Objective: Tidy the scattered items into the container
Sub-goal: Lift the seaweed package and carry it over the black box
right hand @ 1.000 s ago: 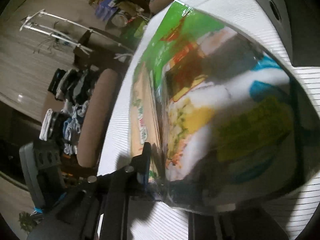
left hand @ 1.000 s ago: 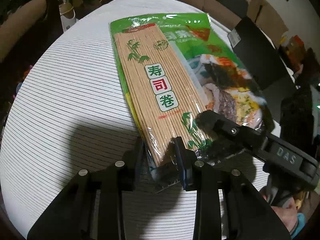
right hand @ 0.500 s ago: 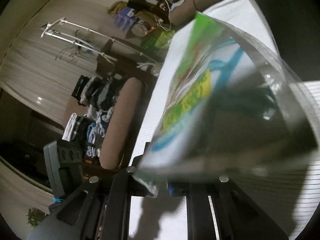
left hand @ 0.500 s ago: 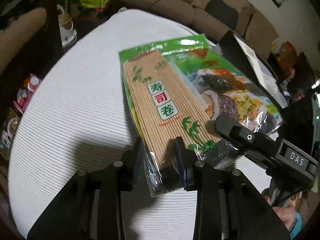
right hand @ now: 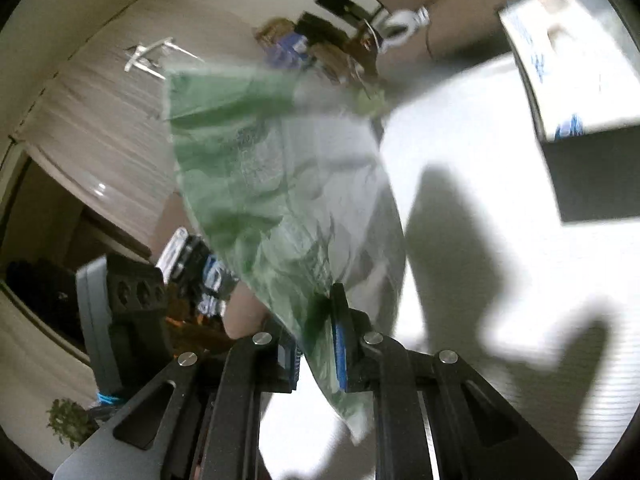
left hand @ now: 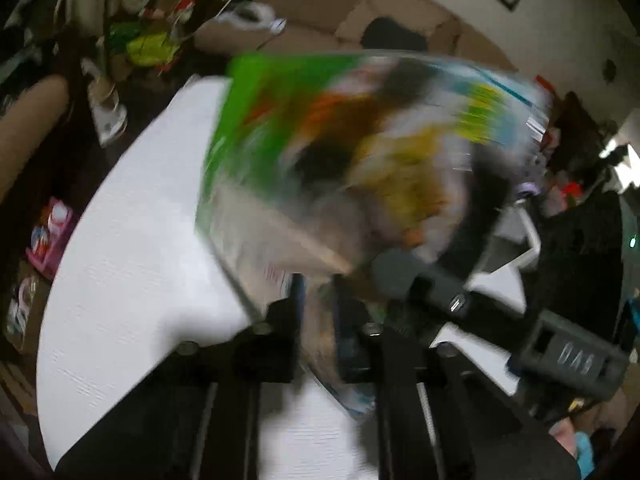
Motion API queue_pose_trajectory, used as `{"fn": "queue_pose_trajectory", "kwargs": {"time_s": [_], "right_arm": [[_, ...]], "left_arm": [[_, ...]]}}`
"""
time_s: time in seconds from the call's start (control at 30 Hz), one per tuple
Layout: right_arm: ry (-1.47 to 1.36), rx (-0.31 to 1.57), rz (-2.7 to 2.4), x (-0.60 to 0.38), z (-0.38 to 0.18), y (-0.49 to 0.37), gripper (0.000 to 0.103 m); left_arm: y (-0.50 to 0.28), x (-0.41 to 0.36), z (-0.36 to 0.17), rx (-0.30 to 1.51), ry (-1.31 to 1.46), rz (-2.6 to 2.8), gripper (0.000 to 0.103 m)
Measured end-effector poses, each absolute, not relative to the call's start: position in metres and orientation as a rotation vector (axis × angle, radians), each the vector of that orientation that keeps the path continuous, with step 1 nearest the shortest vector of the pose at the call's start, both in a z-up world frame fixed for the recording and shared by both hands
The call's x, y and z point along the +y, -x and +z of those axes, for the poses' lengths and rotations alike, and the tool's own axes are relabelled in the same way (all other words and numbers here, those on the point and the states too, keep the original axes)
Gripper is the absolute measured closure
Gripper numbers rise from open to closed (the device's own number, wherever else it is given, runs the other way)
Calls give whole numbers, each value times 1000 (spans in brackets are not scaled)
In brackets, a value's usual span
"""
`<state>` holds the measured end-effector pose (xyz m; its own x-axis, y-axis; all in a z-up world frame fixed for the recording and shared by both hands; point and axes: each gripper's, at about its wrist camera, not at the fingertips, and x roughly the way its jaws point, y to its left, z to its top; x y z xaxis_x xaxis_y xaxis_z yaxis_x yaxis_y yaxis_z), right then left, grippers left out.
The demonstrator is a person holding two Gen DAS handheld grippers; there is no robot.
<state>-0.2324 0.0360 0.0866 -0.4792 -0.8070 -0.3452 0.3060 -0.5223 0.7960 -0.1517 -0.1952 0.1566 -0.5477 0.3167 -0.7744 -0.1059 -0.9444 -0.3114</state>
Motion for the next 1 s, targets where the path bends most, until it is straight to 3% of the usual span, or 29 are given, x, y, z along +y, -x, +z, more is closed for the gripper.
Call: {"fn": "queue_pose_trajectory", "kwargs": {"time_s": [0.4,0.57,0.77,0.8,0.87,0.9,0.93,1.0], "right_arm": [[-675,-1075,-2283,220,192,246,88],[-738,-1215,-2408,324,167,276,87],[-1049,-1058,-2611,384,120,309,86],[-1067,-1009,-2627,386,118,312,86],[-1119,-843,-2677,379,115,318,86],[-1145,-766,-2697,375,113,322,86],[-1152,-711,-2710,376,108,322,86],[-1162,-634,-2716,370,99,332,85]], "left_arm": [[238,19,259,-163,1092,2442,103],[305,126,227,-114,1197,2333,103],[345,158,178,-80,1374,2289,95],[346,145,181,-105,1359,2301,92],[344,113,189,-63,1318,2383,74],[340,96,192,-23,1300,2431,58],[337,76,192,6,1292,2475,52],[335,51,186,27,1323,2510,52]]}}
